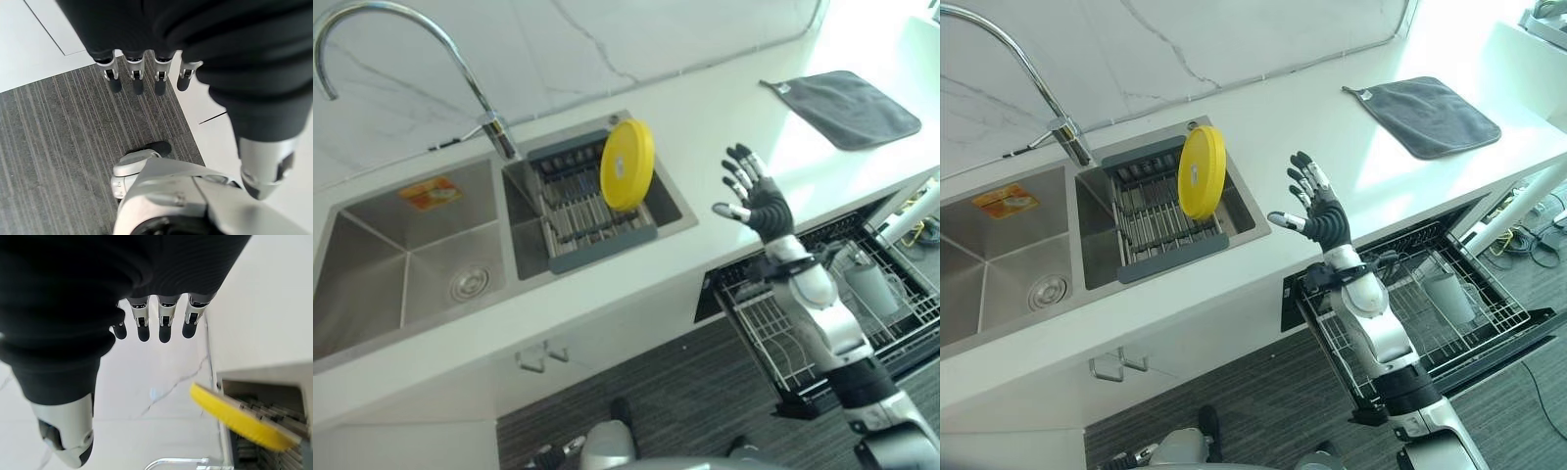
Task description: Place the dishes in the dishwasher.
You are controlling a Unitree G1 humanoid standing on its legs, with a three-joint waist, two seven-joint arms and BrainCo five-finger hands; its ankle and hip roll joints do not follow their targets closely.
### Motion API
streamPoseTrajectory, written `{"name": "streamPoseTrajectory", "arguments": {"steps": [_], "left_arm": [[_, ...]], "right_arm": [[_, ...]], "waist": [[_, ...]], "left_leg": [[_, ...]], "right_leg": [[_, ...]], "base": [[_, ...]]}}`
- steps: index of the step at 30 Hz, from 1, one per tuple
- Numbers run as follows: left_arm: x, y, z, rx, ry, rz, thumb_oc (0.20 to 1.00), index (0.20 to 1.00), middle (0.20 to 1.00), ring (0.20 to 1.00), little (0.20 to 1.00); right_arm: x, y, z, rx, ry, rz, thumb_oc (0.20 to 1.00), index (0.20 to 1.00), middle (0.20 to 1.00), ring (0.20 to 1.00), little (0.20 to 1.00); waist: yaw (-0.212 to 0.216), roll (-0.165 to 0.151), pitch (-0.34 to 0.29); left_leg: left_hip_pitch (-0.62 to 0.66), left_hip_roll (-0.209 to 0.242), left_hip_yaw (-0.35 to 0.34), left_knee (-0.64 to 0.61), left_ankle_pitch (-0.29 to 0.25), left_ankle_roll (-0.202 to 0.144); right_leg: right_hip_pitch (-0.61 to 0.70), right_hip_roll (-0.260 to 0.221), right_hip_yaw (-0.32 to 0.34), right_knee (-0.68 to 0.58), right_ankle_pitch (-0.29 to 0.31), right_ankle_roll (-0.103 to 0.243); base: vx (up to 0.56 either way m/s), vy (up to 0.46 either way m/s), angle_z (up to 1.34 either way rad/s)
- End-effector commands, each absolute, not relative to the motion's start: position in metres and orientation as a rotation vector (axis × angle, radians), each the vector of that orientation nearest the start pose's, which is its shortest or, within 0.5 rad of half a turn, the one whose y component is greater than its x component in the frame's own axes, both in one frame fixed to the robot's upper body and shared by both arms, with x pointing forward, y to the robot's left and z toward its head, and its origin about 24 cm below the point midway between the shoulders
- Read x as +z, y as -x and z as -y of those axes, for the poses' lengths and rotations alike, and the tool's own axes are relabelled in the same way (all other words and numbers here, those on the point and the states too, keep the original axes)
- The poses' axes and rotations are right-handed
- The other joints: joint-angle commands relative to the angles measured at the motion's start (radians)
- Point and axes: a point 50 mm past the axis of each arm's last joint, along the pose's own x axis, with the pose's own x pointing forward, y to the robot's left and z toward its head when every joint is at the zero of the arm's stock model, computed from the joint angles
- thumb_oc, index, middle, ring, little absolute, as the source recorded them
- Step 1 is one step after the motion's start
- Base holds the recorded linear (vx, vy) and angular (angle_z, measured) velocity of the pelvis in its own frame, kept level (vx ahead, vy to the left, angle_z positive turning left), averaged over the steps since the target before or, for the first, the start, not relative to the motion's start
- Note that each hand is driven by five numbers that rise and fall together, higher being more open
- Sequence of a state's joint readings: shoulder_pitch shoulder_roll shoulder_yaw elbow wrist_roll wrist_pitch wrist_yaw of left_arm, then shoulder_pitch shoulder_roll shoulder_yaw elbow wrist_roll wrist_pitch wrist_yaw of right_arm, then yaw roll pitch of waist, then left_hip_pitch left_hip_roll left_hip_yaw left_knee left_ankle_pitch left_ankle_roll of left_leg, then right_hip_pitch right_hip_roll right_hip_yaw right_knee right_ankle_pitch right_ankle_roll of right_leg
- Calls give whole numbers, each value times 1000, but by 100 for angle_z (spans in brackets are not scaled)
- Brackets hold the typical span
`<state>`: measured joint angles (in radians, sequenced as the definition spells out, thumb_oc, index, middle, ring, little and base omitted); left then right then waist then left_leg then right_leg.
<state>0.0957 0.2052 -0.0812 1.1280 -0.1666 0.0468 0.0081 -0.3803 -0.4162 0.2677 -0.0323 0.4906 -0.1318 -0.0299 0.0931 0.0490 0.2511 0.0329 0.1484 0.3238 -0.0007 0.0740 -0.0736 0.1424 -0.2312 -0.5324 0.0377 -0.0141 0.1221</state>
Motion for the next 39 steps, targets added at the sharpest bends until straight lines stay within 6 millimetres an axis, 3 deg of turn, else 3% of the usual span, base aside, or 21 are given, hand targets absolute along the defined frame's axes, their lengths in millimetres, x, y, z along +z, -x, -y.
{"name": "streamPoseTrajectory", "arguments": {"steps": [1, 3, 8, 10, 14, 30, 39], "left_arm": [[-162, -80, -233, 107, -181, -1249, 1000, 1000, 1000, 1000, 1000], [-156, -96, -234, -79, -461, -1149, 1000, 1000, 1000, 1000, 1000], [-153, -105, -231, -115, -527, -1109, 1000, 1000, 1000, 1000, 1000], [-152, -106, -232, -110, -511, -1109, 1000, 1000, 1000, 1000, 1000], [-151, -106, -230, -43, -318, -1087, 1000, 1000, 1000, 1000, 1000], [-143, -109, -242, -122, -411, -1024, 1000, 1000, 1000, 1000, 1000], [-141, -105, -252, -116, -405, -1030, 1000, 1000, 1000, 1000, 1000]], "right_arm": [[177, -313, 132, 352, -145, 461, 1000, 1000, 1000, 1000, 1000], [184, -320, 130, 333, -41, 489, 1000, 1000, 1000, 1000, 1000], [206, -338, 132, 328, -44, 500, 1000, 1000, 1000, 1000, 1000], [215, -343, 136, 317, -36, 510, 1000, 1000, 1000, 1000, 1000], [232, -354, 147, 271, -27, 525, 1000, 1000, 1000, 1000, 1000], [263, -373, 171, 121, -23, 587, 1000, 1000, 1000, 1000, 1000], [277, -382, 195, 21, -58, 596, 1000, 1000, 1000, 1000, 1000]], "waist": [[34, -7, -13], [46, -10, -10], [73, -7, -1], [83, -5, 1], [107, 1, 5], [164, 24, 17], [180, 58, 43]], "left_leg": [[20, 43, -27, 50, -83, -33], [19, 38, -43, 56, -90, -30], [25, 30, -72, 59, -98, -25], [28, 28, -79, 57, -98, -25], [27, 21, -99, 58, -100, -23], [17, -19, -149, 33, -93, -8], [-11, -33, -160, 24, -77, -9]], "right_leg": [[-35, -36, 32, 110, -111, -11], [-39, -38, 32, 114, -107, -8], [-38, -49, 27, 127, -106, -2], [-37, -53, 23, 130, -106, 0], [-32, -65, 11, 138, -105, 3], [-22, -109, -5, 163, -103, 16], [-30, -132, -6, 171, -100, 23]], "base": [[45, 22, 8], [48, 2, 11], [58, 16, 12], [69, 14, 5], [62, 17, 7], [68, 4, 13], [16, 46, 8]]}}
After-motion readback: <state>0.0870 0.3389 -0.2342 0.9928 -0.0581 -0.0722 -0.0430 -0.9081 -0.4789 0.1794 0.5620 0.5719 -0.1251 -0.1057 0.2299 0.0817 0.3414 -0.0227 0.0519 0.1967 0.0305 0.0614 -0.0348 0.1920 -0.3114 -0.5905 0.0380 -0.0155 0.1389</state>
